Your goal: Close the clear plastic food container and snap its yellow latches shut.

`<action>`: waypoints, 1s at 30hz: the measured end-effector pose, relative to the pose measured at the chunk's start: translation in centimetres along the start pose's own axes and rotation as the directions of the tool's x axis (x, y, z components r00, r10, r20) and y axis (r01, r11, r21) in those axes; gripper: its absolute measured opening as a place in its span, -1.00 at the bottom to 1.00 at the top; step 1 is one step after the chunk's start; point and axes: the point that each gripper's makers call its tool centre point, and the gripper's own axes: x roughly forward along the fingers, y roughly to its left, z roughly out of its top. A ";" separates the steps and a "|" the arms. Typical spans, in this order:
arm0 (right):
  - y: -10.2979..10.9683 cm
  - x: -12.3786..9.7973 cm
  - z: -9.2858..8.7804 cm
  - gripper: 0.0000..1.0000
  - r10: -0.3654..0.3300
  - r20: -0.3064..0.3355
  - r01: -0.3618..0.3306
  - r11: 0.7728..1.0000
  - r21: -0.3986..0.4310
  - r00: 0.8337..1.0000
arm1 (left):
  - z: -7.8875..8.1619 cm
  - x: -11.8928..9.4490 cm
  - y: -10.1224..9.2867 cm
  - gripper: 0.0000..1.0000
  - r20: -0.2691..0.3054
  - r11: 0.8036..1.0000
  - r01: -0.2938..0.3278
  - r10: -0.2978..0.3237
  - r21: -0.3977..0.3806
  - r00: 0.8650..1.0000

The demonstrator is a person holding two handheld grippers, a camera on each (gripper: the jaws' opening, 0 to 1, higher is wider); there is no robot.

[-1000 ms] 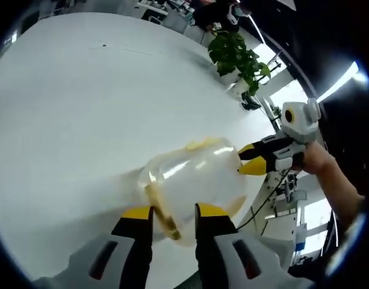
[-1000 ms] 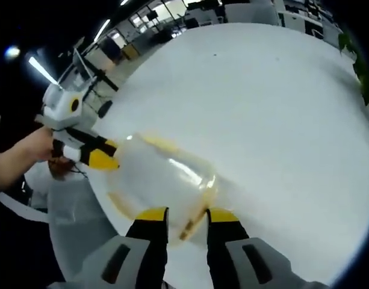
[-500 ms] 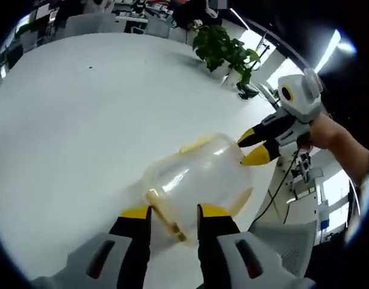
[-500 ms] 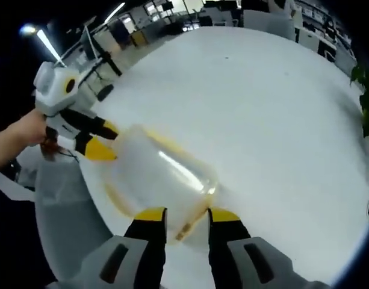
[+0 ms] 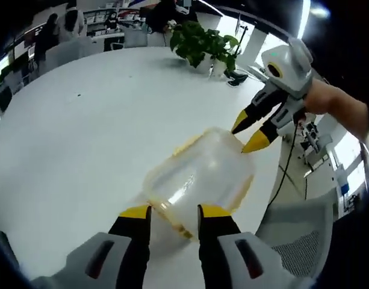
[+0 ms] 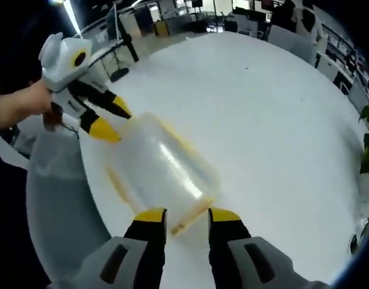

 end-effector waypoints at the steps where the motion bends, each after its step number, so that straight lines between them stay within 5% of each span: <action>1: 0.0 0.0 -0.1 -0.51 0.003 -0.003 -0.003 1.000 0.003 1.000 | 0.1 0.0 0.0 -0.34 0.002 1.000 0.004 -0.004 0.006 1.000; 7: 0.3 -0.8 0.6 -0.54 0.026 0.029 -0.025 1.000 -0.017 0.999 | 1.2 -0.2 -0.5 -0.35 0.010 0.998 0.033 -0.034 0.061 0.999; 12: 0.4 -1.0 1.2 -0.54 0.032 0.059 -0.030 0.999 -0.035 0.998 | 1.9 -0.2 -2.0 -0.34 0.039 0.989 0.112 -0.116 0.101 0.993; 18: 2.5 -1.1 2.6 -0.57 0.123 0.095 -0.101 0.972 -0.215 0.988 | 1.8 0.2 -2.5 -0.33 0.006 0.937 0.147 -0.157 0.318 0.988; 24: 3.1 -0.3 2.5 -0.59 0.112 0.032 -0.097 0.948 -0.304 0.993 | 1.0 0.5 -3.1 -0.31 -0.084 0.826 0.165 -0.143 0.539 0.986; 30: 4.0 0.0 2.3 -0.58 0.128 0.015 -0.114 0.923 -0.367 0.992 | 1.4 0.7 -3.6 -0.30 -0.087 0.826 0.181 -0.159 0.534 0.983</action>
